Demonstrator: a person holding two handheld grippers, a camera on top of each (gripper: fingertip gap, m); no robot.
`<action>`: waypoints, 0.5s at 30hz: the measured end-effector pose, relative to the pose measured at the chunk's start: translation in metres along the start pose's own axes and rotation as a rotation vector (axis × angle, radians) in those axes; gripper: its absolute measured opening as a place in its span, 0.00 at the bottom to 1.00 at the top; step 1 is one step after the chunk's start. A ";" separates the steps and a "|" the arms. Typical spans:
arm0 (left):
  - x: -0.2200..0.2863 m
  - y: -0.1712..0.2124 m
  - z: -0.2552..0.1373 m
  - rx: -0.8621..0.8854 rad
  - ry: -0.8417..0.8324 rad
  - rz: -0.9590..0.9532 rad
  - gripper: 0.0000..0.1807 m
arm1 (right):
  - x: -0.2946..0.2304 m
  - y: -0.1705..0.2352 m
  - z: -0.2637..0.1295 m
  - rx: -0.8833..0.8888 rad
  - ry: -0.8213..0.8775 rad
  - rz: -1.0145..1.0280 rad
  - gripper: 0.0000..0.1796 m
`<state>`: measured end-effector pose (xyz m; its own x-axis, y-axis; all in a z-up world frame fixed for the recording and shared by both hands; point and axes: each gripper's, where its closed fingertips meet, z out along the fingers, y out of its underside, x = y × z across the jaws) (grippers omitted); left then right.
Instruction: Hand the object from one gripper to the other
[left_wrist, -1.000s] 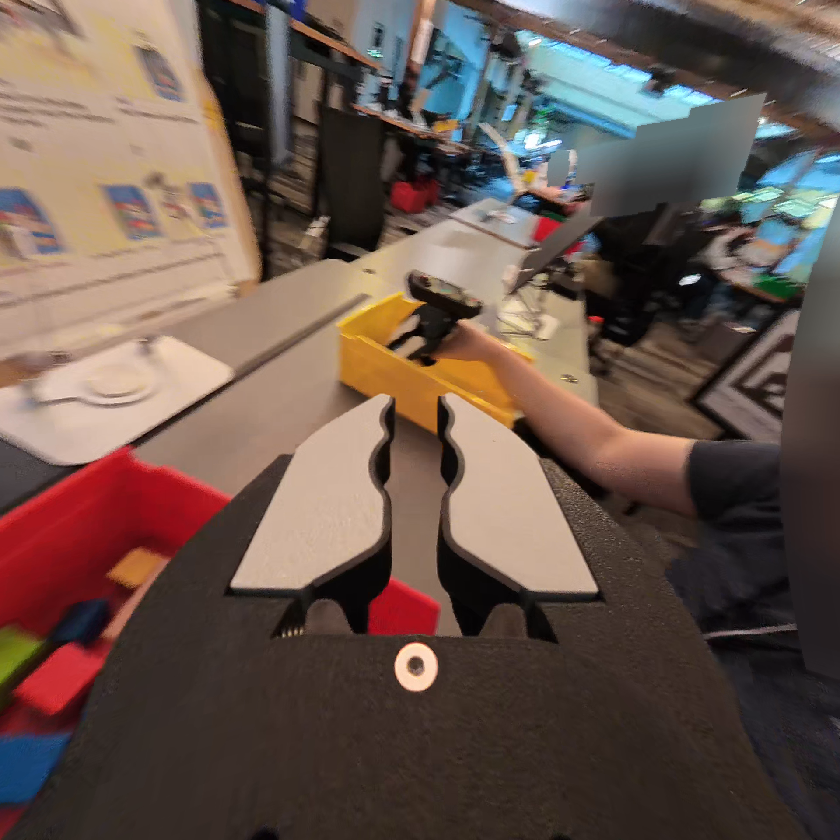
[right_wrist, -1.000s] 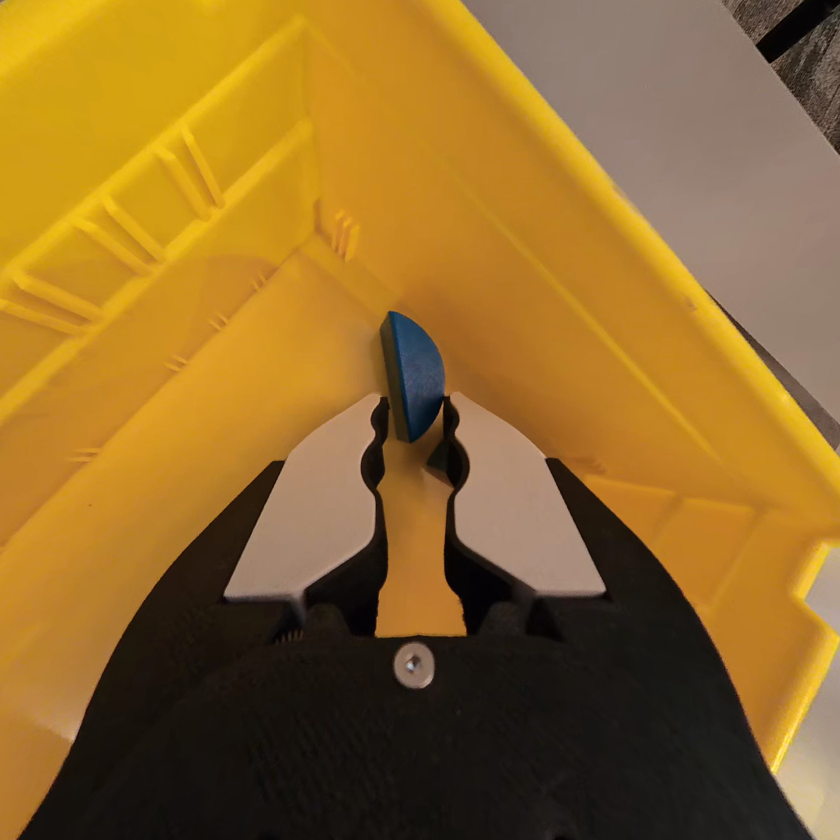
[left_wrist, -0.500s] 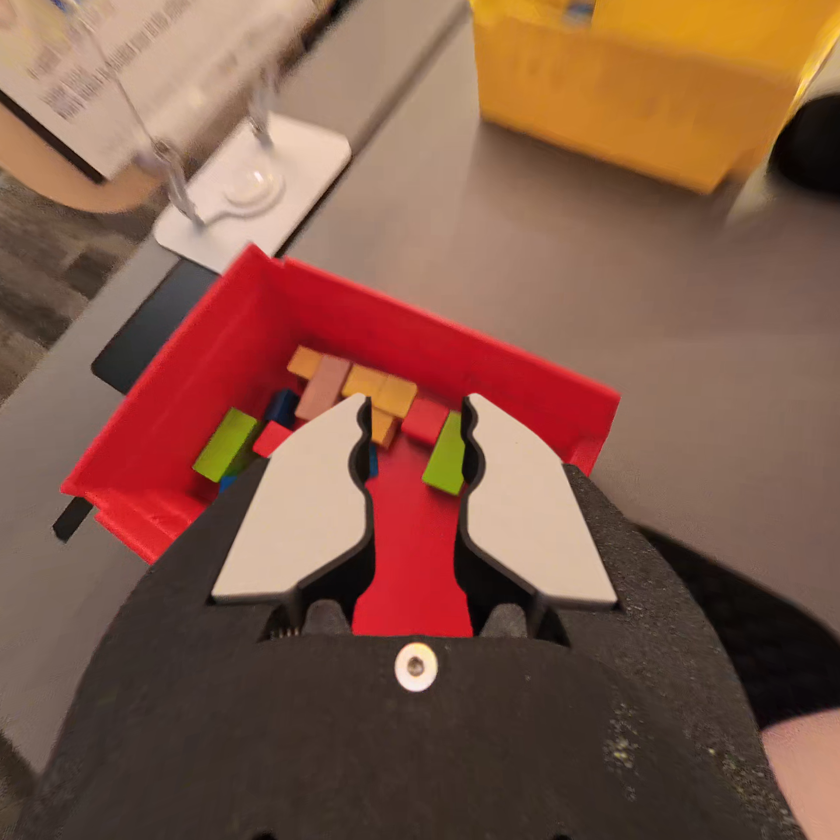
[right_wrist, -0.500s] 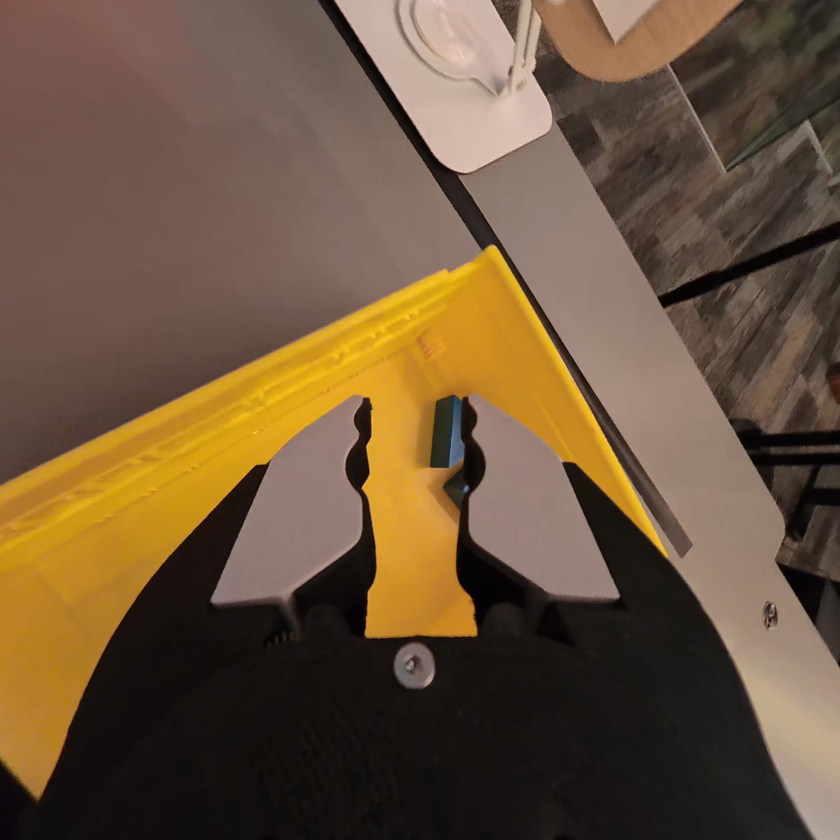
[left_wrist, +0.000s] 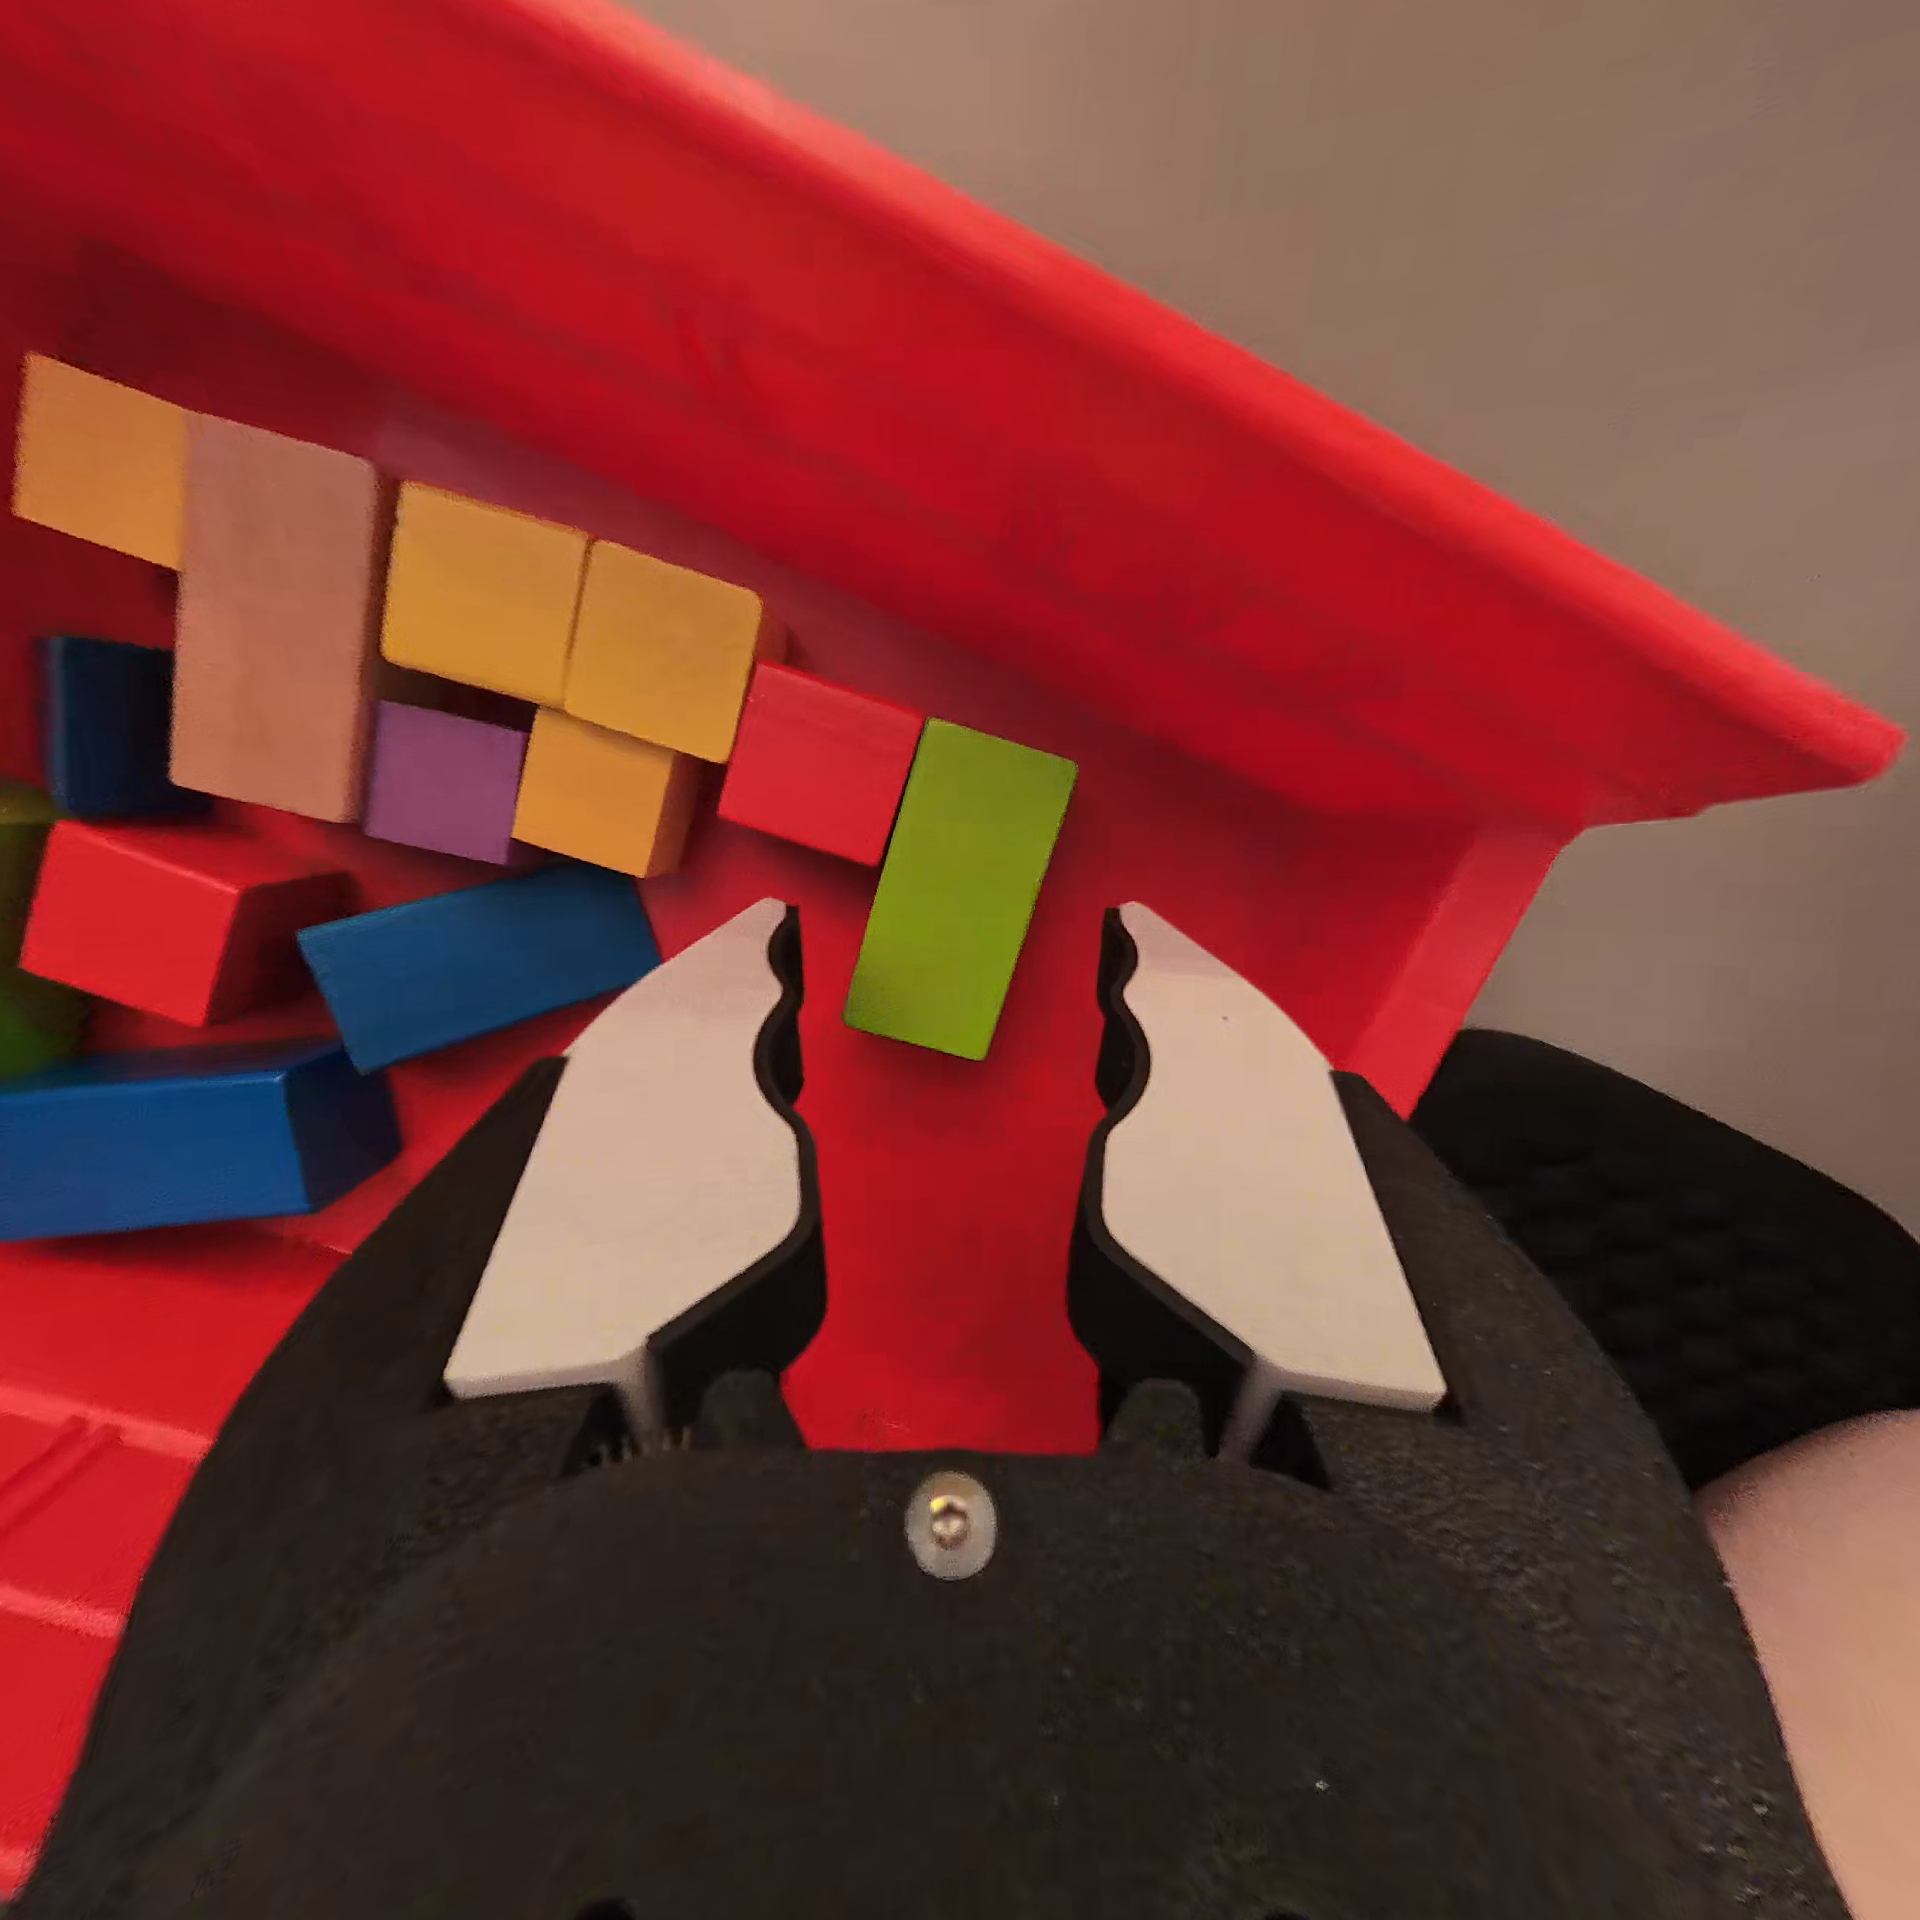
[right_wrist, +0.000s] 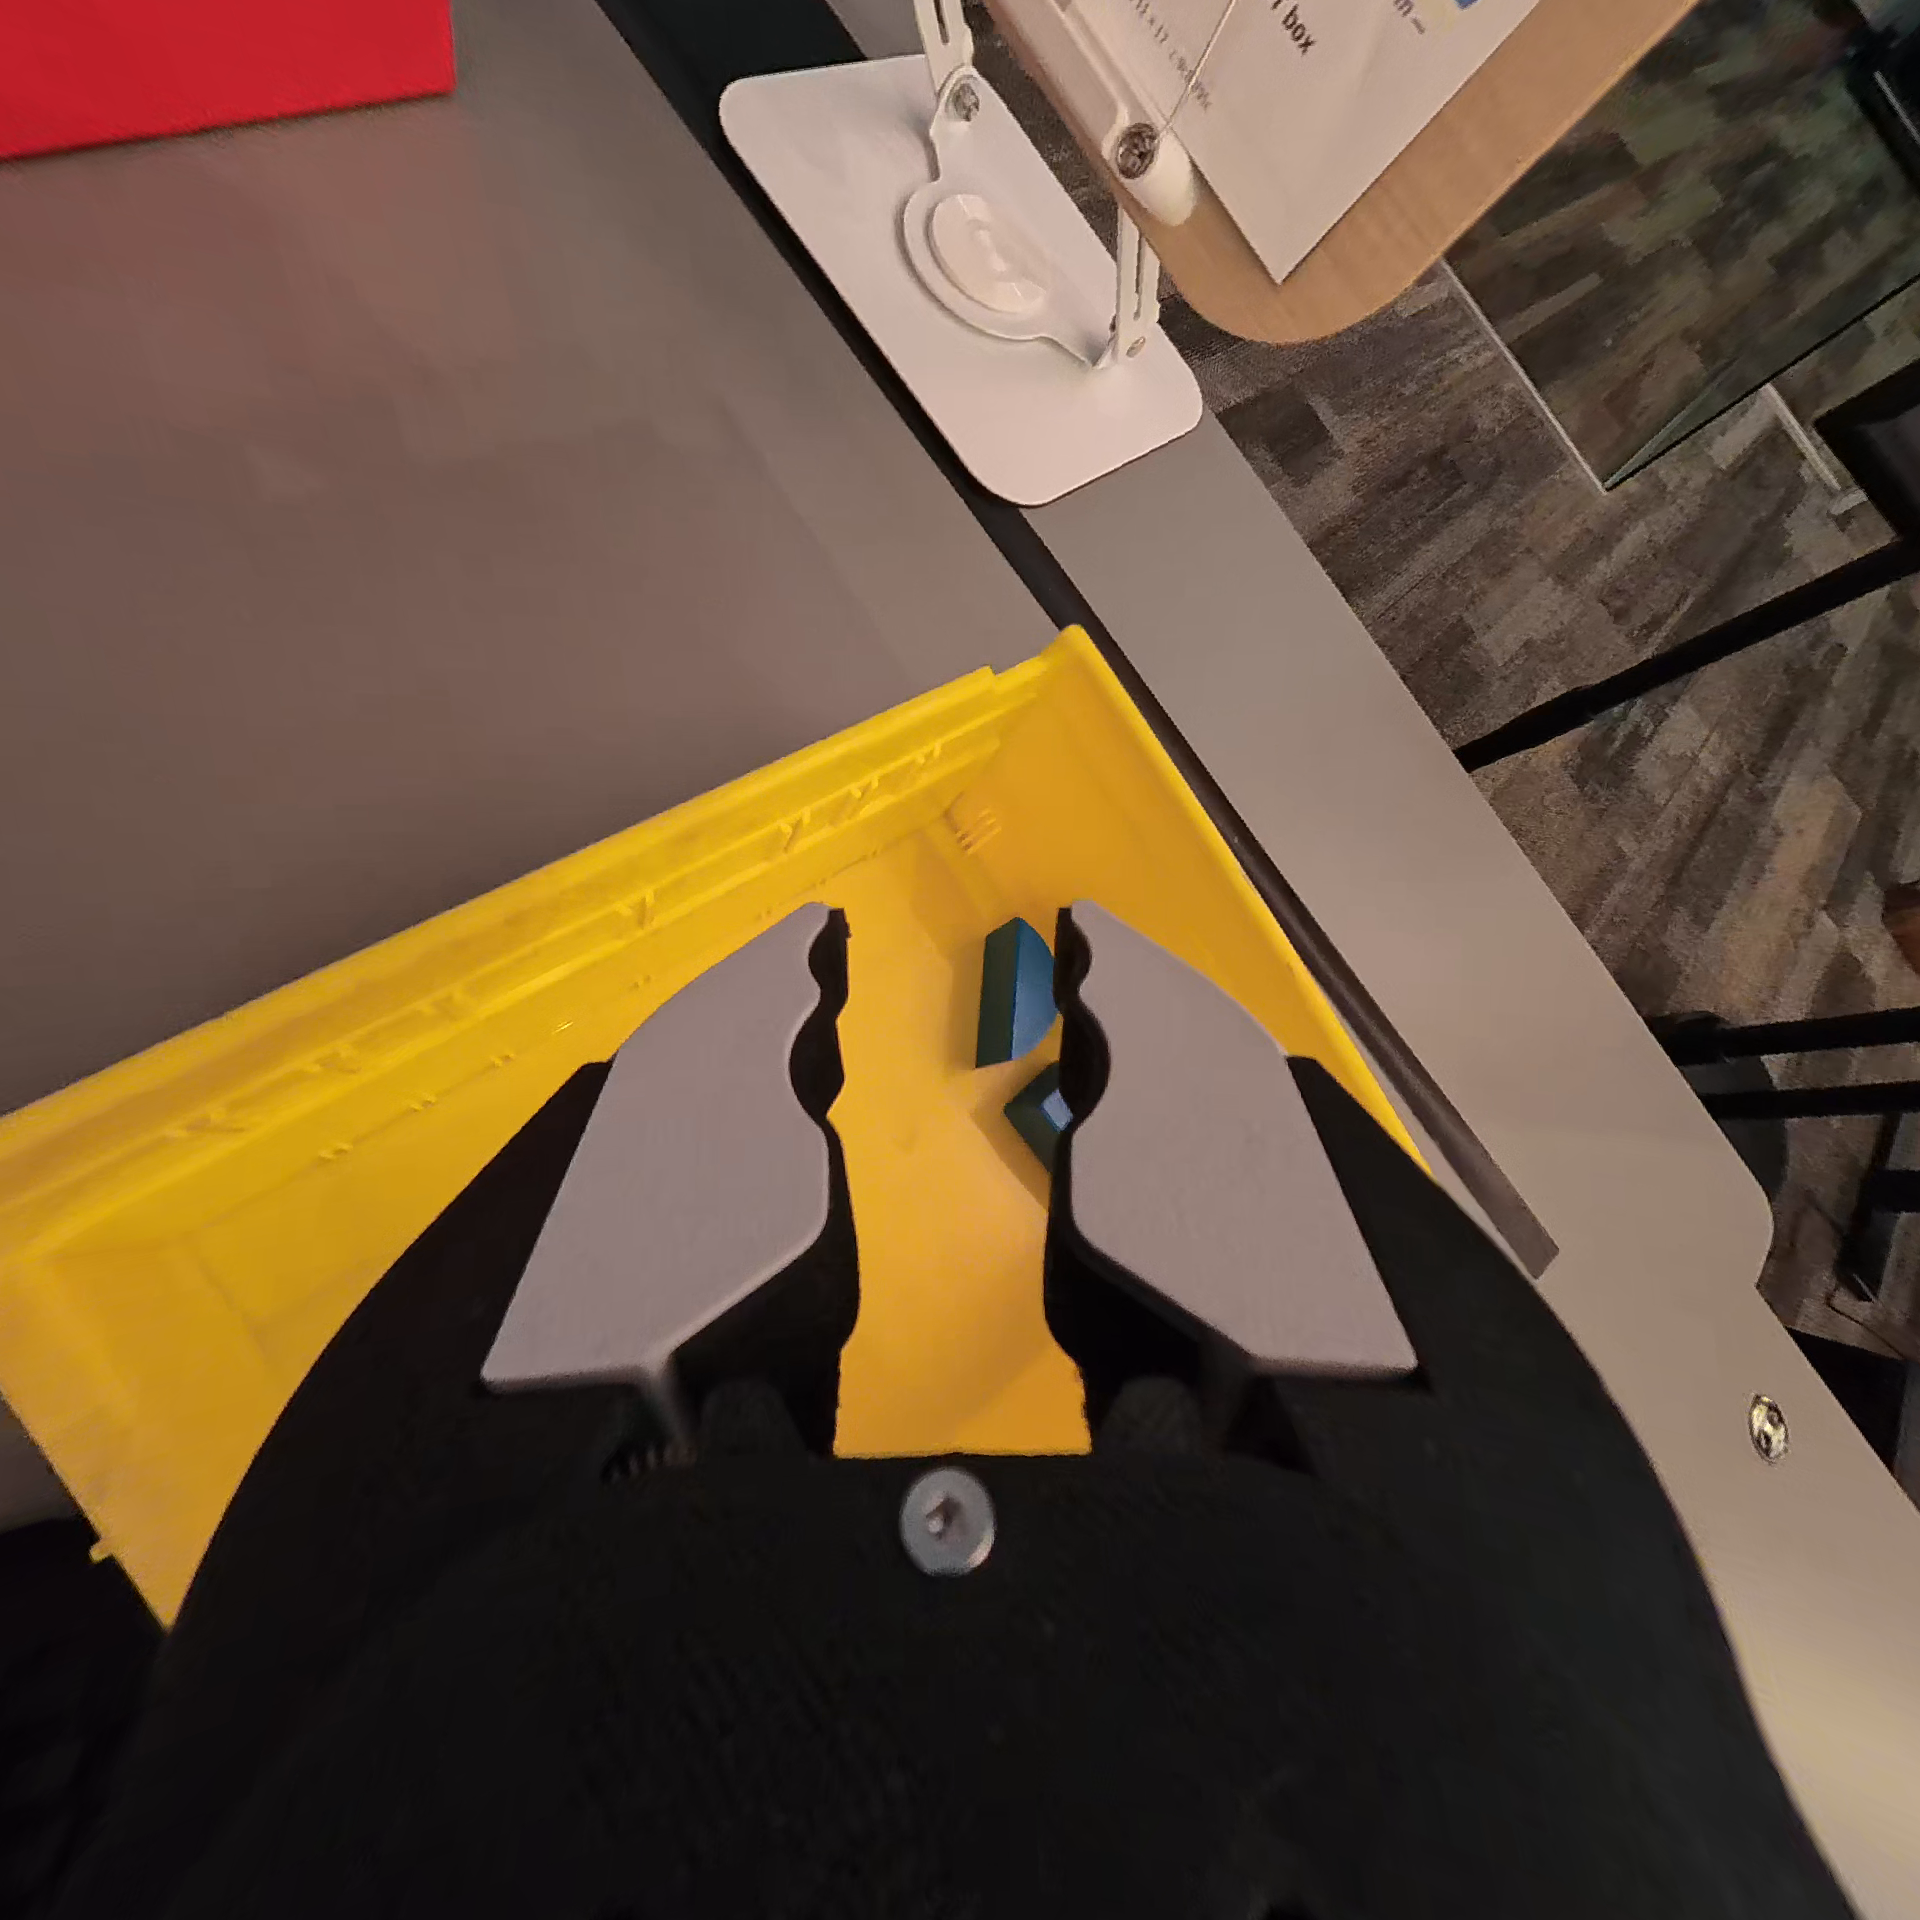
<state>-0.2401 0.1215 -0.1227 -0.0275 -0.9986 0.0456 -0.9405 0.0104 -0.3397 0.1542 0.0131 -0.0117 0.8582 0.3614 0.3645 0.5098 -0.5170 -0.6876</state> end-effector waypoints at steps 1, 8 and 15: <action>-0.001 0.003 0.004 -0.020 0.001 -0.004 0.30 | 0.001 0.002 -0.001 -0.001 0.002 0.006 0.22; -0.002 0.021 0.018 -0.119 0.031 -0.038 0.25 | 0.004 0.006 -0.002 -0.002 -0.005 0.022 0.22; -0.005 0.034 0.014 -0.207 -0.025 0.017 0.21 | 0.003 0.011 0.001 -0.031 -0.004 0.008 0.22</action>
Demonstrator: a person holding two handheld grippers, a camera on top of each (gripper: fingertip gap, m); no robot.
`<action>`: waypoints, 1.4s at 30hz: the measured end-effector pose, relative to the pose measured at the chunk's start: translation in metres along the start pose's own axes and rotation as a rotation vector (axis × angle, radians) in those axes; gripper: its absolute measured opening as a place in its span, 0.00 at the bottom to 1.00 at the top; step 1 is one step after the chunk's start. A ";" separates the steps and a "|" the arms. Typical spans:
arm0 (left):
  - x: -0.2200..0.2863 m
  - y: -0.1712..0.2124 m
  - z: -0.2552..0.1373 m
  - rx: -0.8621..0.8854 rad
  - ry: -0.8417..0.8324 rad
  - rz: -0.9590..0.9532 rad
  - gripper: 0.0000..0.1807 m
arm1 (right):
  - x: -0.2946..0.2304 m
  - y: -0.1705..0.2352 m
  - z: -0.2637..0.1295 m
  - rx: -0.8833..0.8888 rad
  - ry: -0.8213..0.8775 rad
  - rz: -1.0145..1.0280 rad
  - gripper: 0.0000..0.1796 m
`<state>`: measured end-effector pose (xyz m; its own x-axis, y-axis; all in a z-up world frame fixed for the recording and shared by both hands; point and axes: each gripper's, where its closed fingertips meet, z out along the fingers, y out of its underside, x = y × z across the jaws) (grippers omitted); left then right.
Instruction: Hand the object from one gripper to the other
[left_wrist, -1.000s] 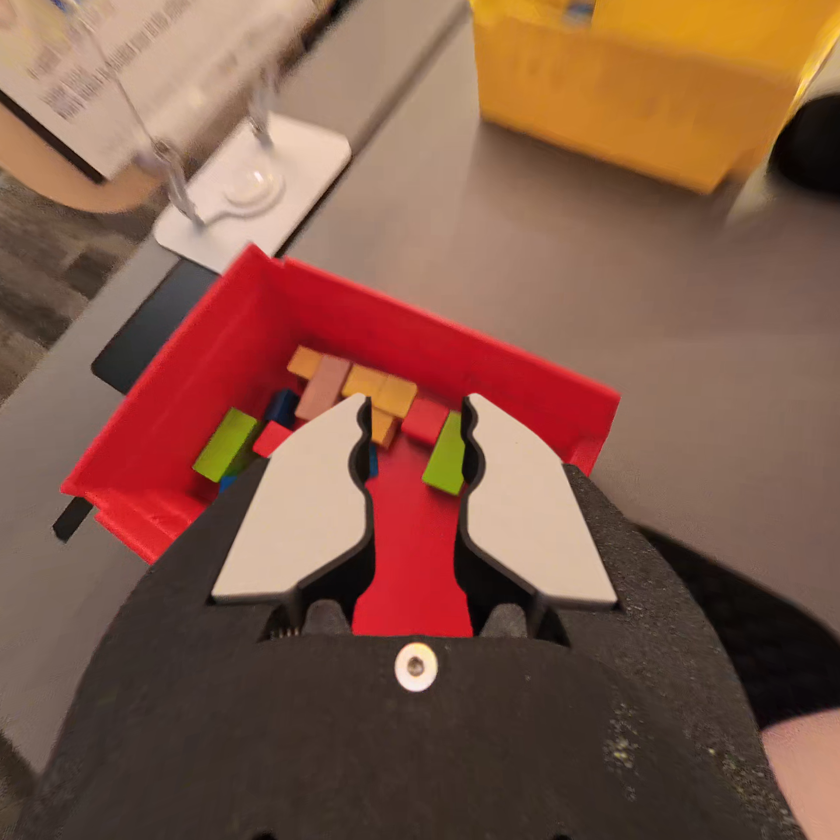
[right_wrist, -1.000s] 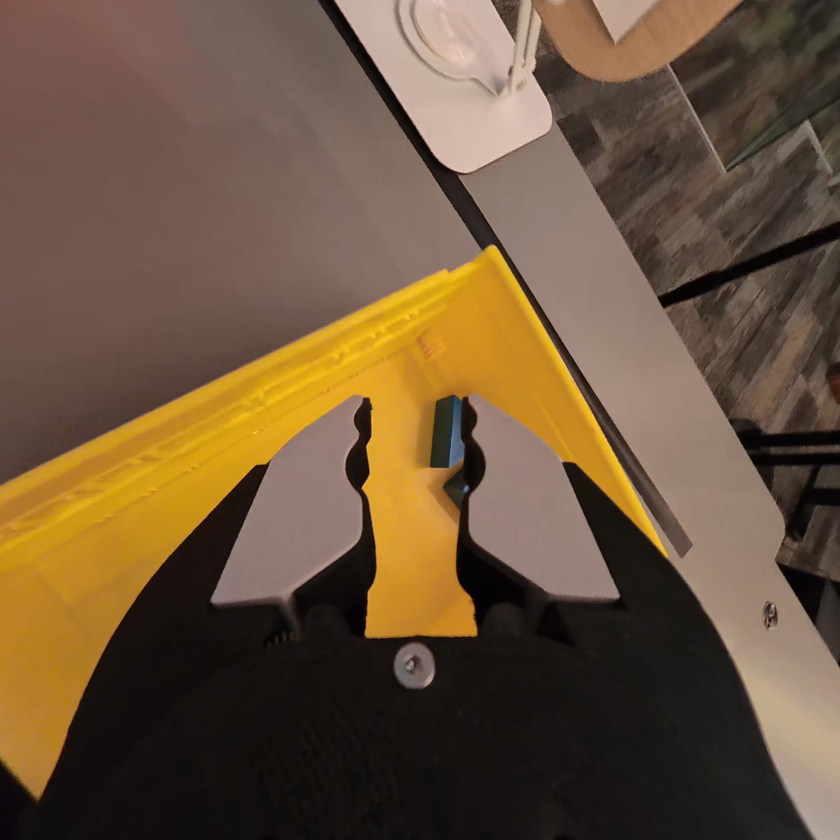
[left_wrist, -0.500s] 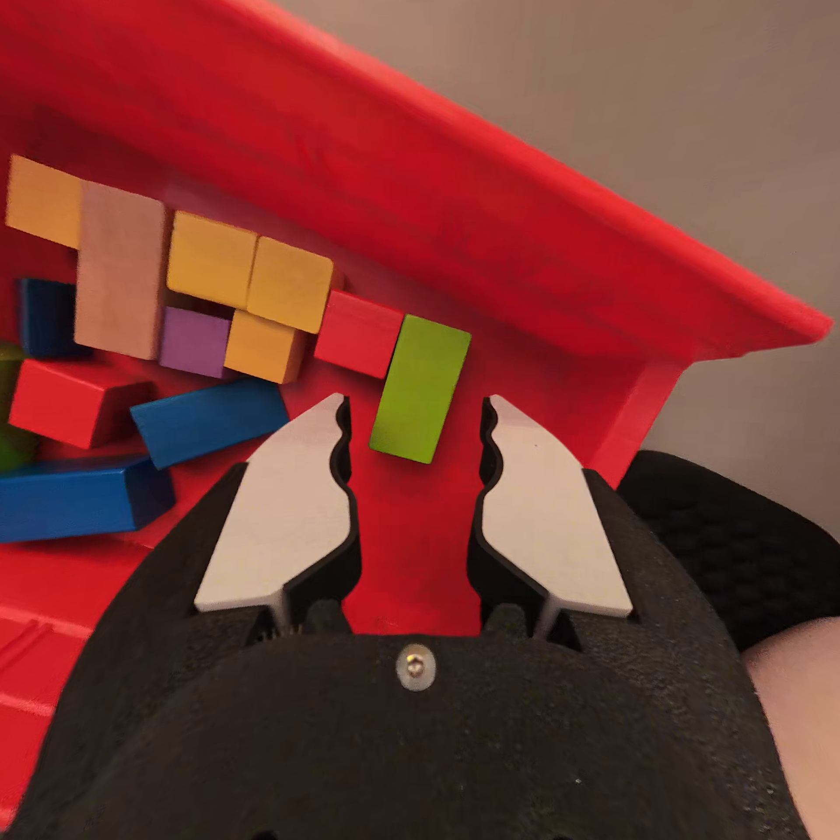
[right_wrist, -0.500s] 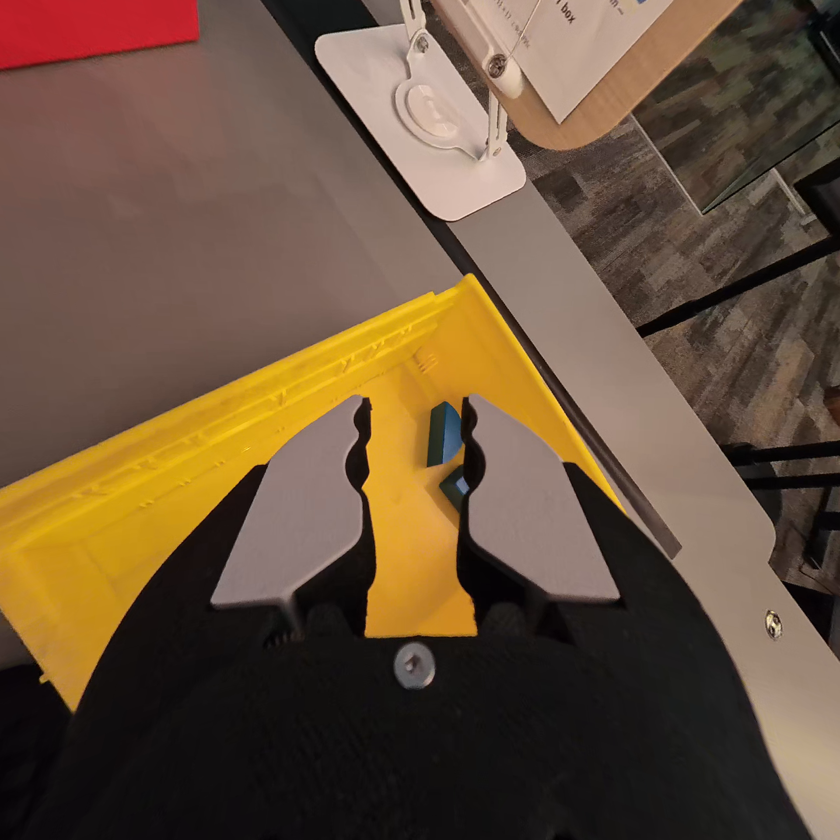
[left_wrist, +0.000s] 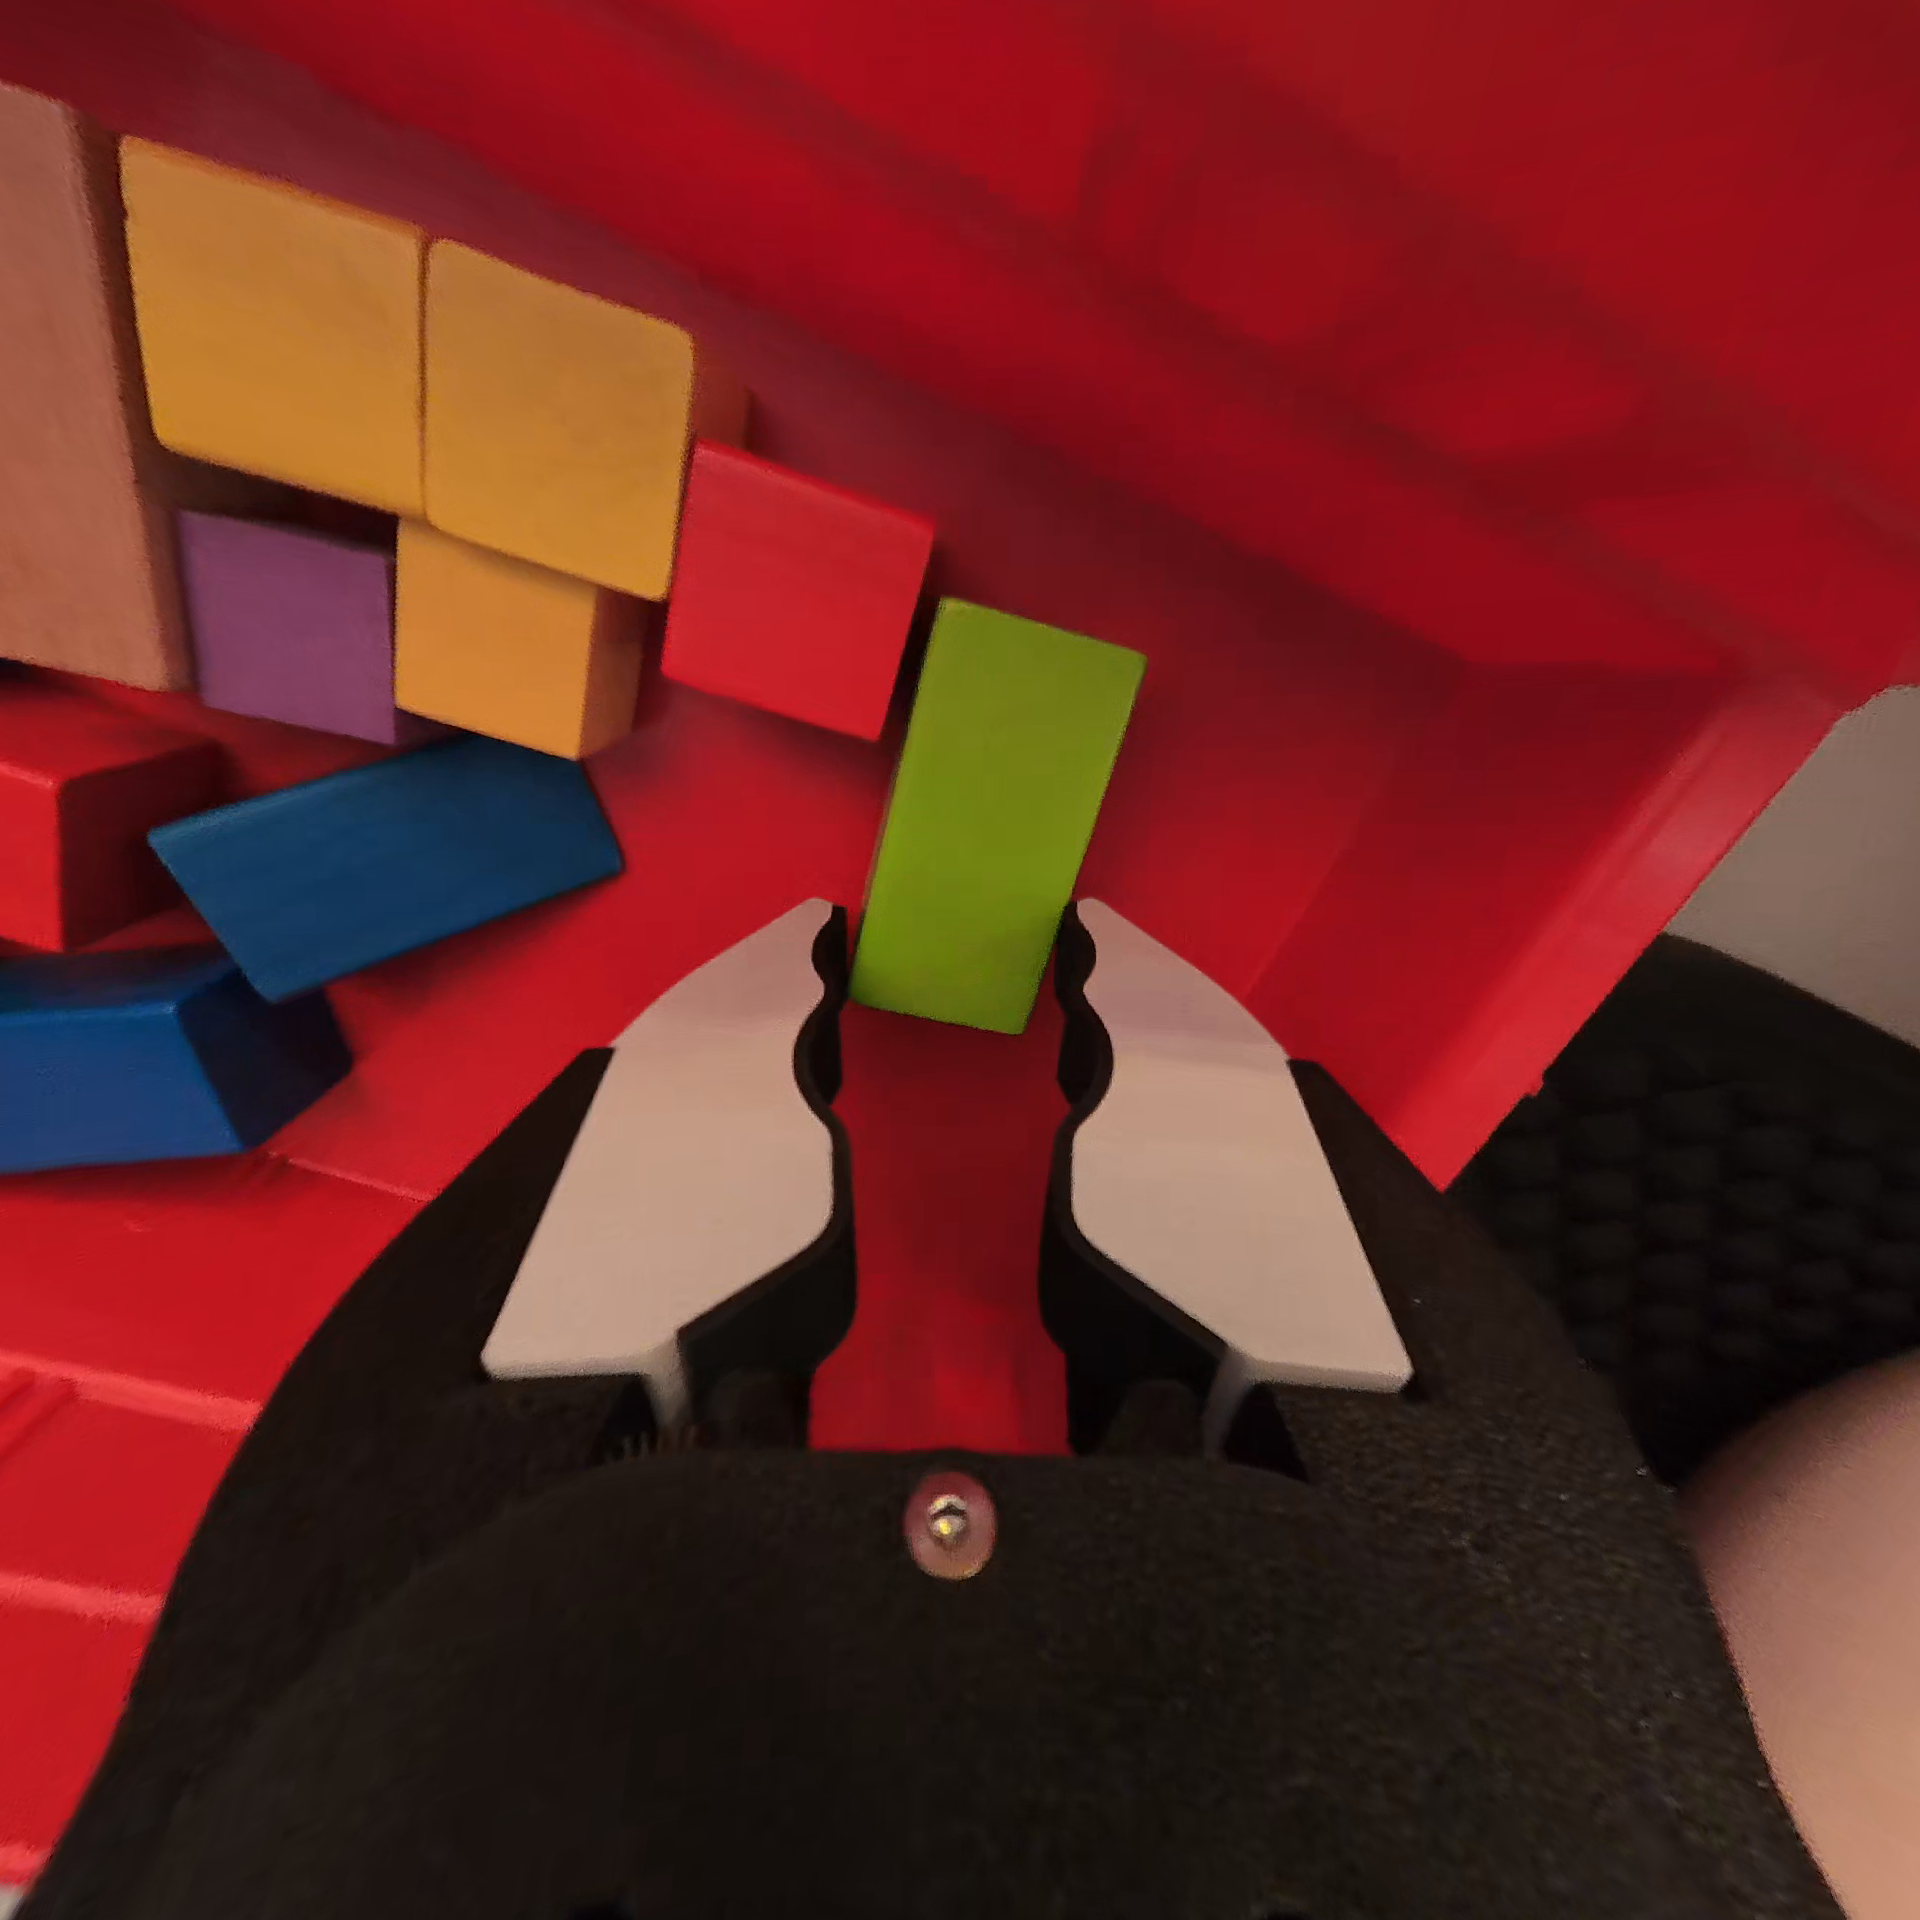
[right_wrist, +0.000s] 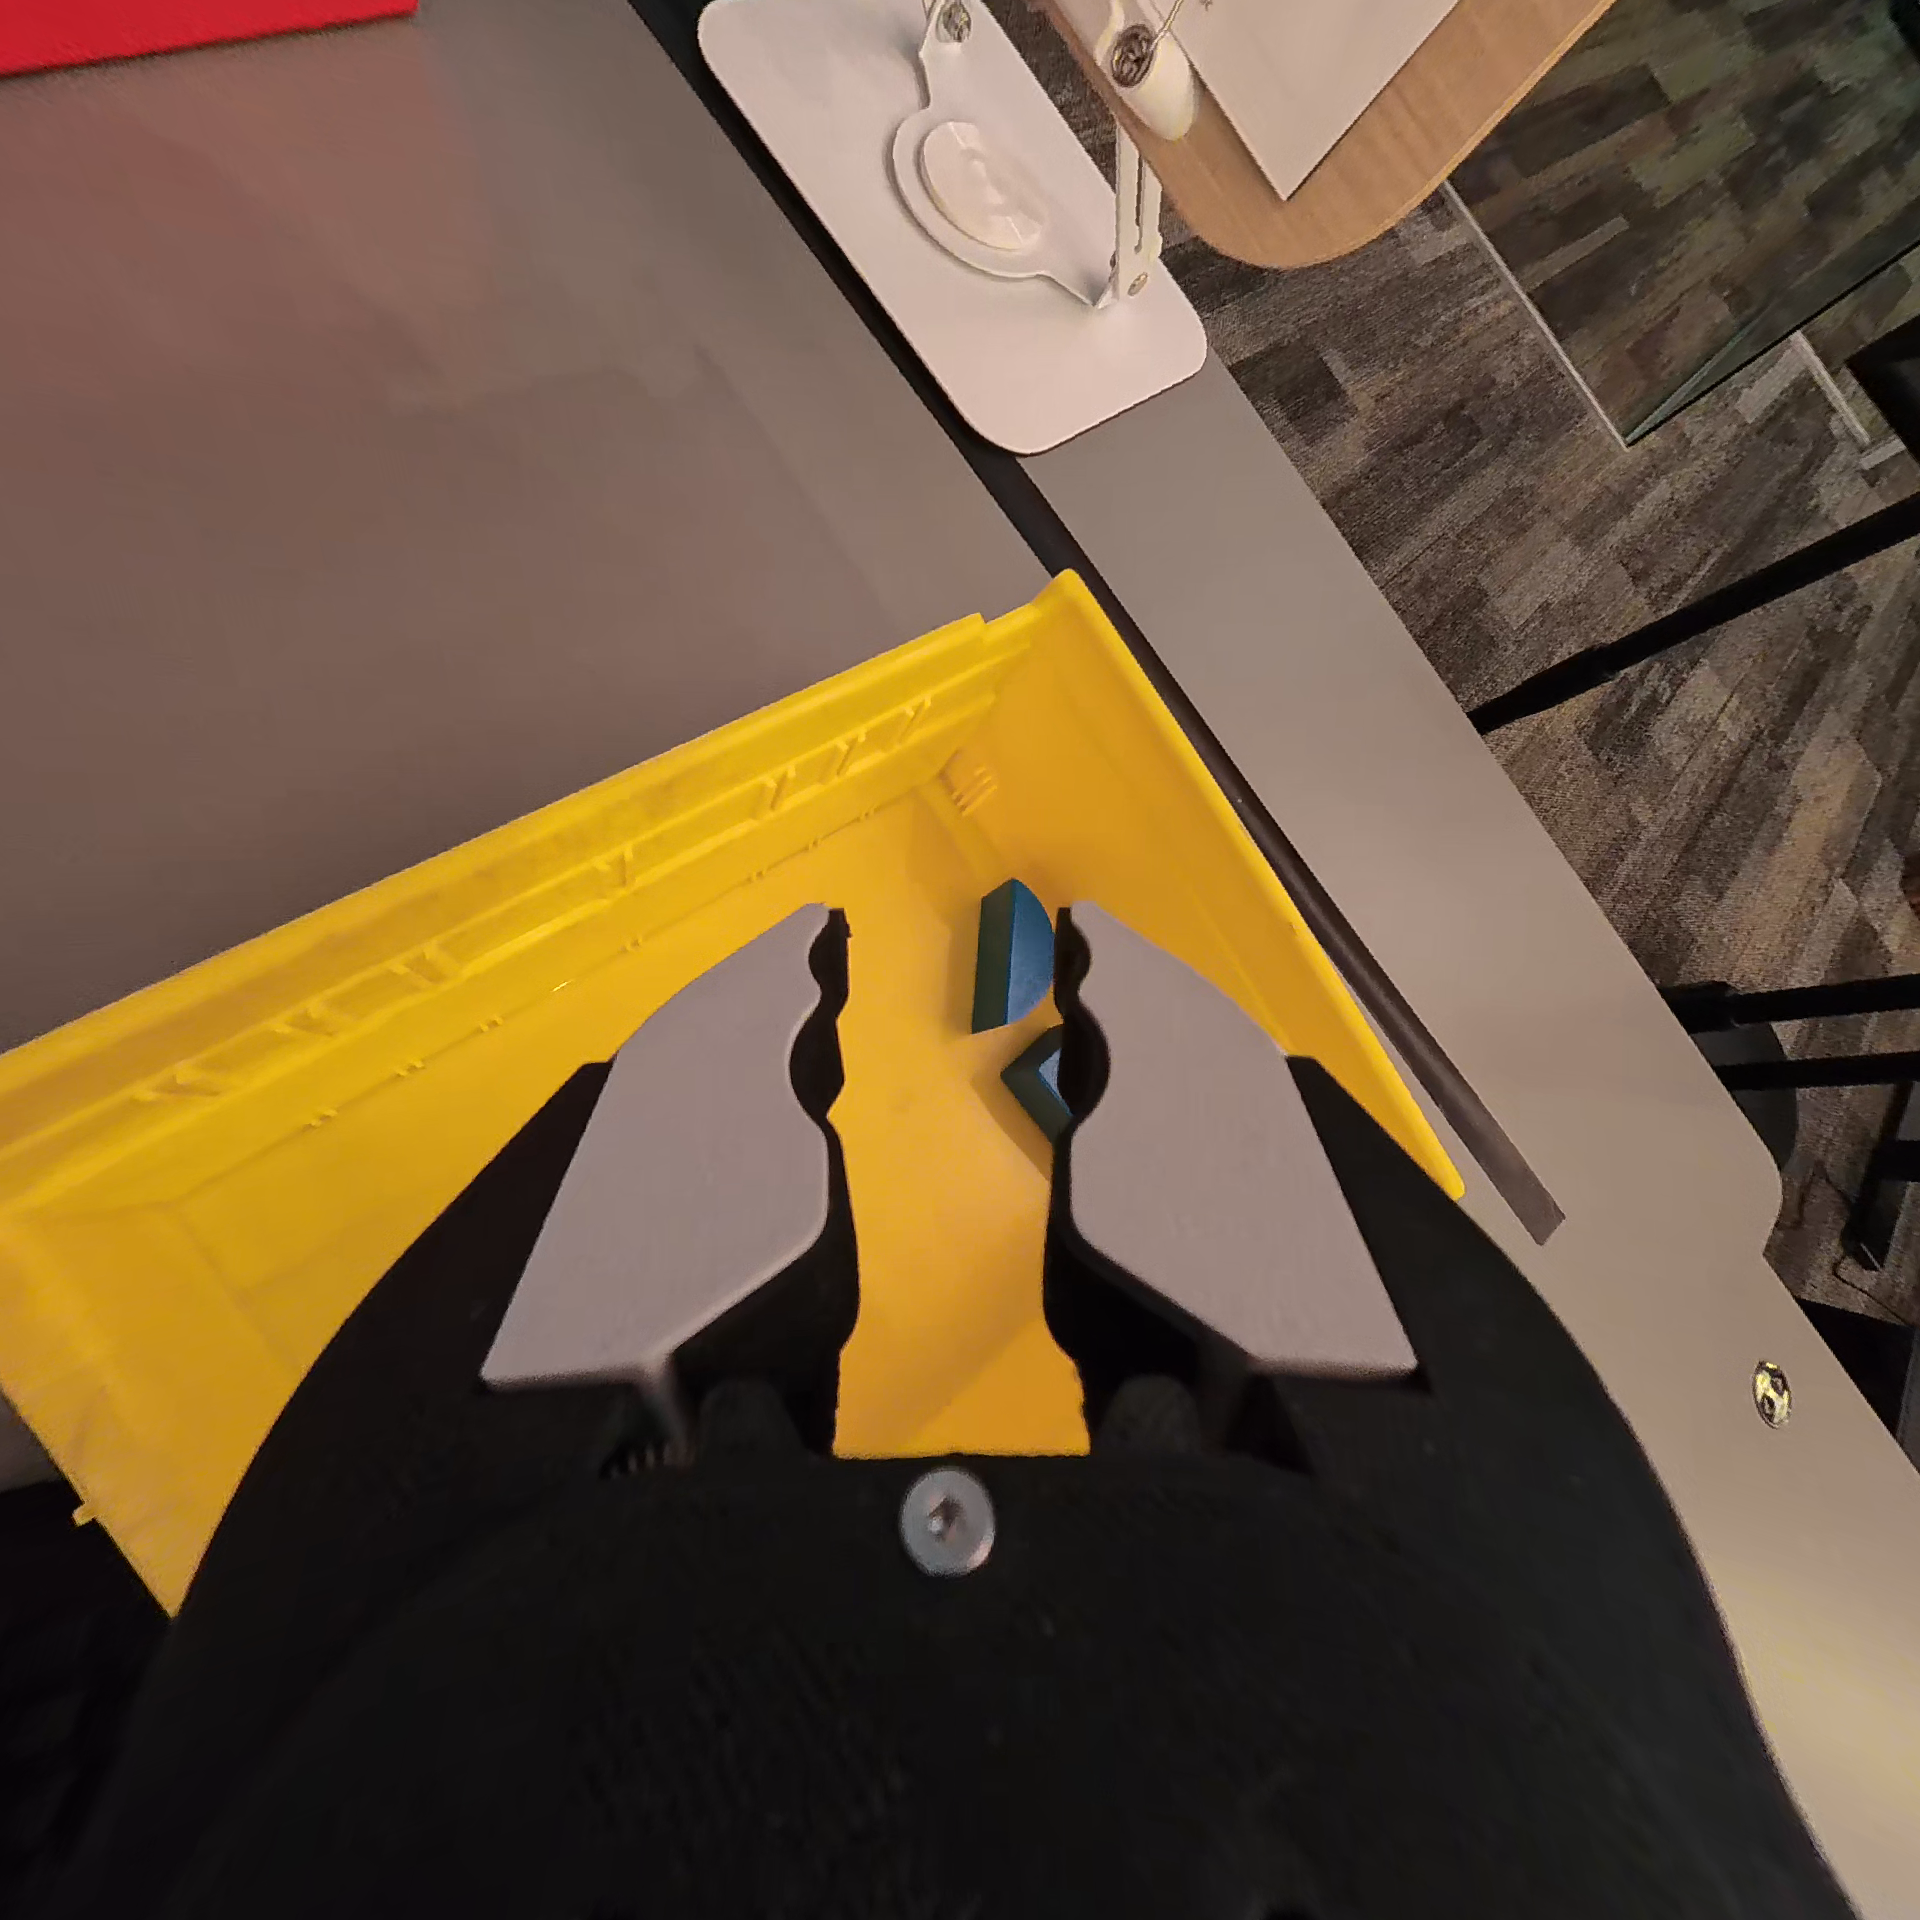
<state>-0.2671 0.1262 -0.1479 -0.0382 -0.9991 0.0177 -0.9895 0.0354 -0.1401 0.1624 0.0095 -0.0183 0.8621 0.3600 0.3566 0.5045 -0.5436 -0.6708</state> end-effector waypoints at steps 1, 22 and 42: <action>0.001 0.002 -0.004 0.002 0.002 -0.006 0.21 | 0.000 -0.001 -0.001 0.006 -0.002 0.000 0.22; 0.045 -0.060 -0.163 0.711 -0.092 0.138 0.19 | -0.110 -0.143 -0.017 0.464 -0.270 -0.136 0.23; 0.116 -0.141 -0.136 0.624 0.004 0.428 0.19 | -0.262 -0.176 0.006 0.409 -0.559 -0.351 0.20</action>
<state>-0.1513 0.0087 0.0081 -0.4029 -0.9011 -0.1605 -0.6261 0.3992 -0.6698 -0.1527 0.0155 0.0020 0.4484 0.8474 0.2842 0.5918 -0.0432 -0.8049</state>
